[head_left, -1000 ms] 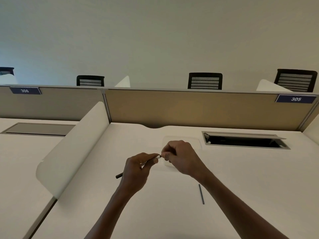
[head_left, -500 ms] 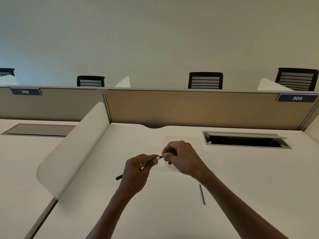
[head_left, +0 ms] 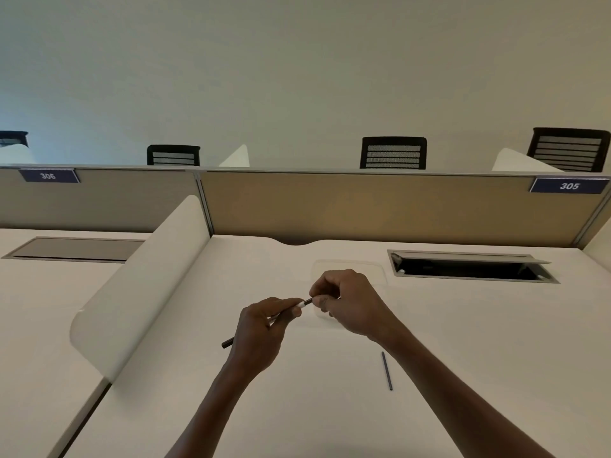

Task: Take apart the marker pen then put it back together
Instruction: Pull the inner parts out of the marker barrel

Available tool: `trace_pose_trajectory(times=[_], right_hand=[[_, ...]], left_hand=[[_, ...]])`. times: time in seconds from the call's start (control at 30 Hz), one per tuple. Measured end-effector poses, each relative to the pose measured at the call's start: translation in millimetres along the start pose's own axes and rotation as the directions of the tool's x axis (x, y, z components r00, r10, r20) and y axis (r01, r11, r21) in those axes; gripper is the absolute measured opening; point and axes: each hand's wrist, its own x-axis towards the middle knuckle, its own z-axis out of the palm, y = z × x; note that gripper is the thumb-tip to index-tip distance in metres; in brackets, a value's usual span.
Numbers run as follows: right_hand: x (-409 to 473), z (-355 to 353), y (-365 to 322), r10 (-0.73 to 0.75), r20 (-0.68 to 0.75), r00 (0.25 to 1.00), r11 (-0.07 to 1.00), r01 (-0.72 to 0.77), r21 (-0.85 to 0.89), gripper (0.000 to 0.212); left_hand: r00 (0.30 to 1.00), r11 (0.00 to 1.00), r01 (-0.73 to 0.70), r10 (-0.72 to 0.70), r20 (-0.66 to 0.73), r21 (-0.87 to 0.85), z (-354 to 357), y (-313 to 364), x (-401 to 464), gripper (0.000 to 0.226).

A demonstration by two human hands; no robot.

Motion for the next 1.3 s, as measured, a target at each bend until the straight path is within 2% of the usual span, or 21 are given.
trace_pose_trajectory(times=[0.17,0.23,0.33,0.5,0.53,0.67,0.8,0.87,1.0,1.3], right_hand=[[-0.9,-1.2,-2.5,0.063,0.044,0.997,0.995,-0.066,0.073,0.018],[0.3,-0.9,-5.2,0.11,0.012,0.994,0.994,-0.11,0.008,0.03],[0.0,0.2,-6.7,0.102,-0.001,0.995,0.993,-0.102,-0.064,0.039],[-2.5,-2.4,-4.1,-0.004,-0.002,1.0,0.999,0.004,-0.037,0.006],[-2.4,-2.9,-4.1,-0.015,0.003,1.0,0.999,0.016,-0.029,0.005],[-2.0,-1.5,-6.8,0.08,0.026,0.996,0.995,-0.081,0.054,0.029],[0.8,0.0,-9.2,0.114,-0.018,0.993,0.988,-0.115,-0.098,0.04],[-0.4,0.2,-8.1,0.095,-0.01,0.995,0.991,-0.096,-0.098,0.035],[-3.3,-2.8,-7.6,0.009,-0.012,1.0,0.997,-0.01,-0.076,0.008],[-4.1,-10.4,-5.4,-0.045,-0.072,0.996,0.999,0.045,-0.009,0.018]], left_hand=[[1.0,1.0,0.003,-0.003,-0.012,0.002,-0.6,-0.2,-0.2,0.014],[1.0,1.0,0.003,-0.003,-0.01,-0.003,-0.1,0.7,-0.1,0.013],[1.0,1.0,0.017,-0.017,-0.005,-0.014,0.3,0.8,-0.4,0.013],[1.0,1.0,0.02,-0.02,-0.001,-0.01,0.0,0.6,-2.8,0.014],[1.0,1.0,0.02,-0.02,-0.004,-0.008,-0.4,0.6,-3.2,0.014],[1.0,1.0,0.0,0.0,-0.007,0.009,-1.5,2.2,-3.2,0.014],[1.0,1.0,-0.002,0.003,-0.016,0.02,-1.9,3.0,-3.2,0.013],[1.0,1.0,0.002,-0.002,-0.009,0.025,-2.1,2.3,-3.4,0.014],[1.0,0.999,0.028,-0.028,-0.008,0.018,-0.5,2.0,-4.5,0.014],[0.997,0.997,0.078,-0.078,-0.011,-0.021,3.0,2.1,-2.2,0.011]])
